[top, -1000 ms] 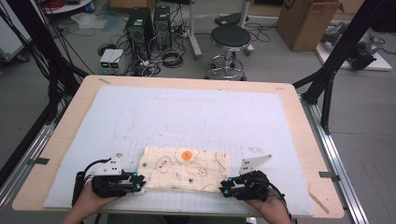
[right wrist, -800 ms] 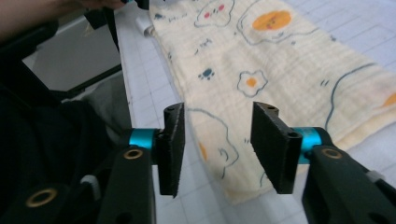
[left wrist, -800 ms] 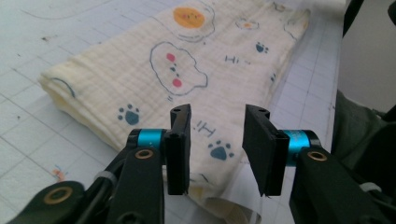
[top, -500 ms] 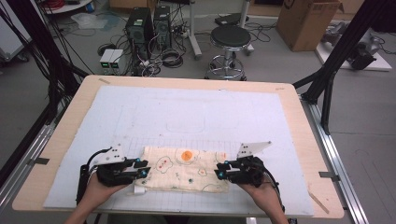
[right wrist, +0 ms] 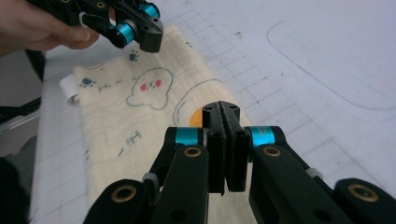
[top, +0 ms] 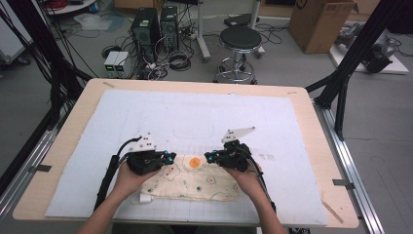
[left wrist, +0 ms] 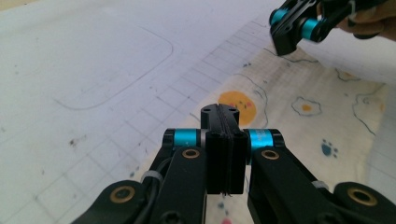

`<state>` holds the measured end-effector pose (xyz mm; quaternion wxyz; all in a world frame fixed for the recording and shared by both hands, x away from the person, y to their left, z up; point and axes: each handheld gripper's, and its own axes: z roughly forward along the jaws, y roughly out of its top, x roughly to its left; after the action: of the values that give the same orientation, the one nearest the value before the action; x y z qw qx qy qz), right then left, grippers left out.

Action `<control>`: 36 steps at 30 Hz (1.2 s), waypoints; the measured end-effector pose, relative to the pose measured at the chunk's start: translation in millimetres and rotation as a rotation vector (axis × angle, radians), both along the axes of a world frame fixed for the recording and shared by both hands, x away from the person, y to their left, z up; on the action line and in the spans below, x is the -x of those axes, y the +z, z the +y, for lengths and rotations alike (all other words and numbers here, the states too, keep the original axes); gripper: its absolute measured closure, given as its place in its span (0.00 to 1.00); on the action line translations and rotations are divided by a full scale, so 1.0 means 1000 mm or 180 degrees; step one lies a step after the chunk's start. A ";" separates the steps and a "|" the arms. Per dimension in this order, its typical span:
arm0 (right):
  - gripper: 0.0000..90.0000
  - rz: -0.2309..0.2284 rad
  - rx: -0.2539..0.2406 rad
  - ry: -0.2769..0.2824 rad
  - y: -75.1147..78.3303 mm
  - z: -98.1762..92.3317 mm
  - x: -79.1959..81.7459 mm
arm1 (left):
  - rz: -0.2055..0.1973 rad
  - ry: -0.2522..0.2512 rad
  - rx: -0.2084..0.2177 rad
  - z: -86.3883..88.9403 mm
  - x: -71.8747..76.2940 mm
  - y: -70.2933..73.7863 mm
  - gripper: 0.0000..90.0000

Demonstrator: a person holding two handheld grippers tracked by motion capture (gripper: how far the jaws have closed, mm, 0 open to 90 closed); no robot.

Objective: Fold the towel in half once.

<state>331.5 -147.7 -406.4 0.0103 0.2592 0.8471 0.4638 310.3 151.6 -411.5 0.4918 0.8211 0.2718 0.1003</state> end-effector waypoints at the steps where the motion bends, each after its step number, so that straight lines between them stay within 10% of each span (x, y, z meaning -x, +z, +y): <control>1: 0.99 0.0019 0.0013 -0.0008 -0.002 0.004 -0.003 | 0.0004 0.0024 -0.0026 -0.004 -0.003 -0.002 0.99; 13: 0.99 0.0190 0.0464 -0.0109 -0.032 0.027 -0.026 | 0.0289 0.0185 -0.0586 -0.015 -0.029 -0.028 0.99; 36: 0.99 0.0175 0.0536 -0.0382 -0.032 -0.024 -0.014 | 0.0298 0.0470 -0.0497 0.038 -0.020 -0.030 0.98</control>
<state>345.5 -171.5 -438.1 0.0365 0.3203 0.8660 0.3822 330.5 189.6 -441.1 0.4044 0.8384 0.3456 0.1188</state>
